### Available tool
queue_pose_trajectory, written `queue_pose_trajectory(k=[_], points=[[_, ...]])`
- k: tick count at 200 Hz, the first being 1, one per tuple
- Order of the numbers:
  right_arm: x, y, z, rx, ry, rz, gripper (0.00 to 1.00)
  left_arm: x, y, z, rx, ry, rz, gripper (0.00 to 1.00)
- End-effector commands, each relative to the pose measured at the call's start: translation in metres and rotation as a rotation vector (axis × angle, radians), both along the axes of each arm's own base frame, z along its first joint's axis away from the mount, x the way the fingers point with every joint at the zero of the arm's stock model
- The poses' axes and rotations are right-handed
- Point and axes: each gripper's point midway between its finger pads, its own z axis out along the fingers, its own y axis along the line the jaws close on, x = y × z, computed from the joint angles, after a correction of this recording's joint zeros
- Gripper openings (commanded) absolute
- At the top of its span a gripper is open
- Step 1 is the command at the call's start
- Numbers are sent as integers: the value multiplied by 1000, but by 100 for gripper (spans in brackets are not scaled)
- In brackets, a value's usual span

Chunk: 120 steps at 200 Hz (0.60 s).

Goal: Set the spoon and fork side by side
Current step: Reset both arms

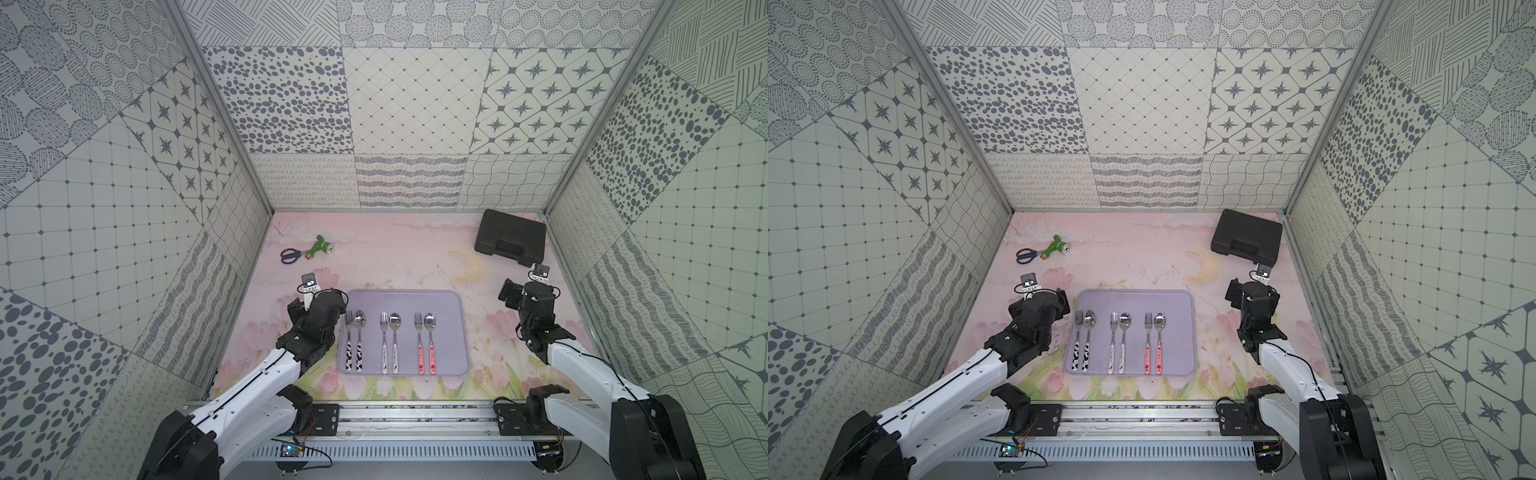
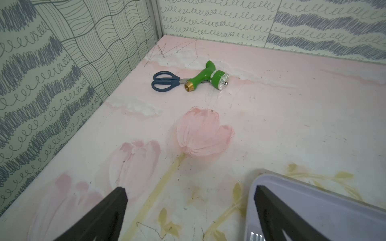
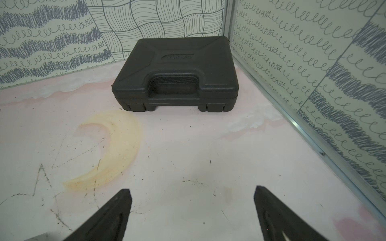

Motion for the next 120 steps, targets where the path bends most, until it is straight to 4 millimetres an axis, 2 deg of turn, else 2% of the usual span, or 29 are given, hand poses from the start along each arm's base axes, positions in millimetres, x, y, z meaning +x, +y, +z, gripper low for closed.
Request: queue_pose_trajectory(k=[1, 53, 79, 106, 120], points=[[21, -1, 40, -49, -222, 32, 97, 25, 16, 7, 35, -83, -10, 100], [44, 2, 11, -69, -223, 60, 97, 51, 29, -31, -22, -54, -69, 100], [59, 10, -9, -50, -173, 133, 97, 65, 20, -31, -40, -76, -160, 100], [72, 21, -13, -42, -109, 216, 97, 82, 10, -33, -125, -98, -279, 100], [73, 22, -14, -40, -108, 221, 97, 91, 5, -43, -153, -116, -328, 99]])
